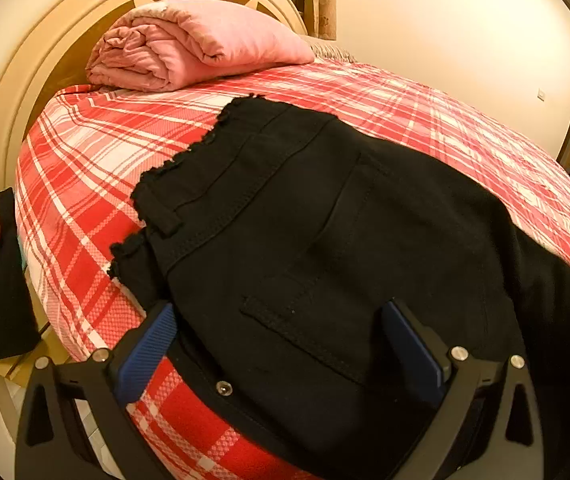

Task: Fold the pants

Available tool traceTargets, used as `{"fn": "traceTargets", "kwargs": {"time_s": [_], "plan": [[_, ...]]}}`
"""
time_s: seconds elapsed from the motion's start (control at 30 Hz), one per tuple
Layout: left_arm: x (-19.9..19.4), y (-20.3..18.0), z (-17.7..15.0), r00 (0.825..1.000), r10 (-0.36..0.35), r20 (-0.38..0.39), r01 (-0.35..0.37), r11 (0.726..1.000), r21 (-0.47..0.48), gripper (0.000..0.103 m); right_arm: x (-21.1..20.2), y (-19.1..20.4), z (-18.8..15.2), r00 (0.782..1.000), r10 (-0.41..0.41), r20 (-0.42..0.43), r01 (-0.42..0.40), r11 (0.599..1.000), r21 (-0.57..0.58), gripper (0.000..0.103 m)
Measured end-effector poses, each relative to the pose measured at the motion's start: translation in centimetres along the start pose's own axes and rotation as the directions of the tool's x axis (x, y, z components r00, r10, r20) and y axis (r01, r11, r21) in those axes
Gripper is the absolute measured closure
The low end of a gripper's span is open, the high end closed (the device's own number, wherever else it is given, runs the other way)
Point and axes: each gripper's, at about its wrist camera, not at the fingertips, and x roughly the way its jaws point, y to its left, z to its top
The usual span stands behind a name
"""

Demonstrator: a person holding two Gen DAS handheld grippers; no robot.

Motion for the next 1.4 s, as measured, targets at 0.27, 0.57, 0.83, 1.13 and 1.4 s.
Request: {"fn": "traceTargets", "kwargs": {"time_s": [0.27, 0.57, 0.83, 1.13, 1.4], "plan": [[0.1, -0.3, 0.0, 1.000, -0.006, 0.002, 0.006, 1.000, 0.010, 0.000, -0.6, -9.1, 4.3, 0.994, 0.012, -0.110, 0.012, 0.978, 0.206, 0.082], [0.3, -0.1, 0.2, 0.999, -0.033, -0.010, 0.033, 0.999, 0.012, 0.000, -19.7, -12.8, 1.8, 0.702, -0.711, 0.037, 0.663, 0.672, 0.330, 0.062], [0.3, -0.3, 0.4, 1.000, -0.013, -0.023, 0.013, 1.000, 0.006, 0.000, -29.6, -19.8, -3.5, 0.135, -0.962, -0.238, 0.933, 0.042, 0.358, 0.042], [0.3, -0.5, 0.8, 0.998, 0.003, -0.067, -0.003, 1.000, 0.007, 0.000, -33.9, -16.4, -5.5, 0.390, -0.917, -0.089, 0.788, 0.282, 0.547, 0.101], [0.2, -0.8, 1.0, 0.997, 0.007, -0.072, -0.004, 0.999, 0.040, 0.000, -44.2, -8.3, -16.4, 0.375, -0.923, 0.084, 0.597, 0.309, 0.740, 0.102]]}}
